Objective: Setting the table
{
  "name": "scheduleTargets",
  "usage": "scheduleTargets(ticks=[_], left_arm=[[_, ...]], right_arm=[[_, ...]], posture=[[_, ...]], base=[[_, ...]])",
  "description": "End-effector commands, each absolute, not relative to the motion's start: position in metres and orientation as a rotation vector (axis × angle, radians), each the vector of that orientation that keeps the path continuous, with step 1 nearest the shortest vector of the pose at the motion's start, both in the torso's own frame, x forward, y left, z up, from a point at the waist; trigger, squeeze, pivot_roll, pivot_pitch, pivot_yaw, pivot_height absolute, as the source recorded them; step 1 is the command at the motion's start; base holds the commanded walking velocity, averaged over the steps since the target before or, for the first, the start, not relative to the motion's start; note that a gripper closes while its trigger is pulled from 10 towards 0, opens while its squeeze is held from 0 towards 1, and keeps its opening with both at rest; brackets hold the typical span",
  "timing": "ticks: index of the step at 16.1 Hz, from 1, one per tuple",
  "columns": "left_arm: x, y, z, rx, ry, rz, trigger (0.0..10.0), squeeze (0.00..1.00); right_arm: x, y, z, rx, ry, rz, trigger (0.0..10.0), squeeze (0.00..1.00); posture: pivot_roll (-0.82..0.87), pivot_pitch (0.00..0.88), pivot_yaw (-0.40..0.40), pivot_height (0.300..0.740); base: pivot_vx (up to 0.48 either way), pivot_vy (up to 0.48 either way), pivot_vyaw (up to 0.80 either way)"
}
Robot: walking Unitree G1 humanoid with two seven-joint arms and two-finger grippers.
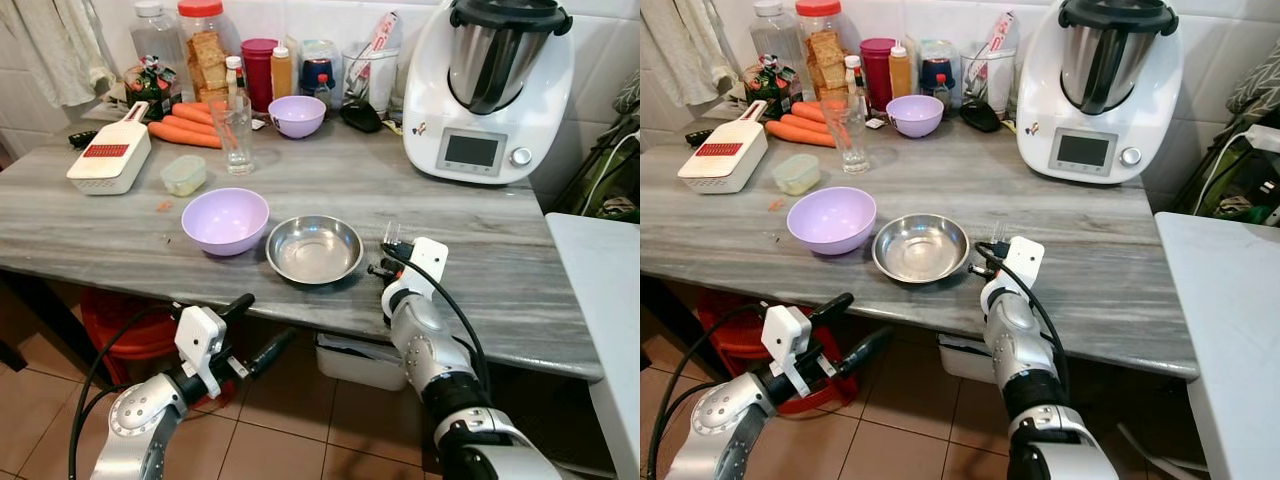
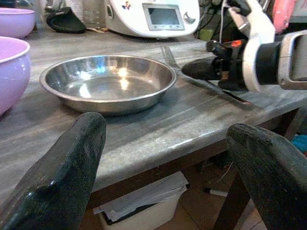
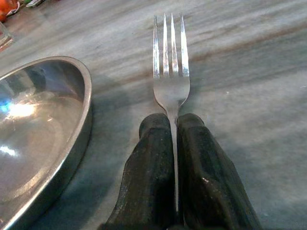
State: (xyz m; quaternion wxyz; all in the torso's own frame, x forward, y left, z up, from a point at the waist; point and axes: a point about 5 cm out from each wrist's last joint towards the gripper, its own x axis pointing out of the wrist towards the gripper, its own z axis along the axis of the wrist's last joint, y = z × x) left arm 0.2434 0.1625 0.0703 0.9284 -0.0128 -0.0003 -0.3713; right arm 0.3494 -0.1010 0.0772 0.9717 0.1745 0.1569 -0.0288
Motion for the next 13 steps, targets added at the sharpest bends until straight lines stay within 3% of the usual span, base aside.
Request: scheduleTargets(ticks=[1,3,4,7,8,10,13], left_arm=[[0.246,0.160,0.072,-0.017,-0.012,-0.778,10.0,0.00],[0.246,0.158,0.071,-0.017,-0.016,-0.787,10.0,0.00],[0.246,0.156,0.072,-0.019,-0.018,-0.790,10.0,0.00],[0.246,0.154,0.072,-0.028,-0.019,-0.798,10.0,0.00],[0.247,0.154,0.072,-0.028,-0.019,-0.798,10.0,0.00],[0.249,0.158,0.071,-0.025,-0.018,-0.794,10.0,0.00],[0.249,0.165,0.070,-0.021,-0.016,-0.790,10.0,0.00]], right_arm=[[0.354,-0.101,0.083,0.362,0.295,-0.067,10.0,0.00],[0.355,-0.101,0.082,0.369,0.297,-0.063,10.0,0.00],[0.356,-0.101,0.081,0.374,0.298,-0.067,10.0,0.51],[0.356,-0.101,0.080,0.385,0.302,-0.072,10.0,0.53],[0.356,-0.101,0.079,0.386,0.302,-0.070,10.0,0.70],[0.356,-0.099,0.078,0.393,0.307,-0.067,10.0,0.93],[0.358,-0.100,0.082,0.395,0.280,-0.065,10.0,1.00]], posture=[[0.05,0.000,-0.004,0.740],[0.05,0.000,-0.004,0.740],[0.05,0.000,-0.004,0.740],[0.05,0.000,-0.004,0.740],[0.05,0.000,-0.004,0.740],[0.06,0.000,-0.005,0.740],[0.06,0.000,-0.005,0.740]], base=[[0.000,0.000,0.00],[0.000,0.000,0.00],[0.000,0.000,0.00],[0.000,0.000,0.00],[0.000,0.000,0.00],[0.000,0.000,0.00],[0.000,0.000,0.00]])
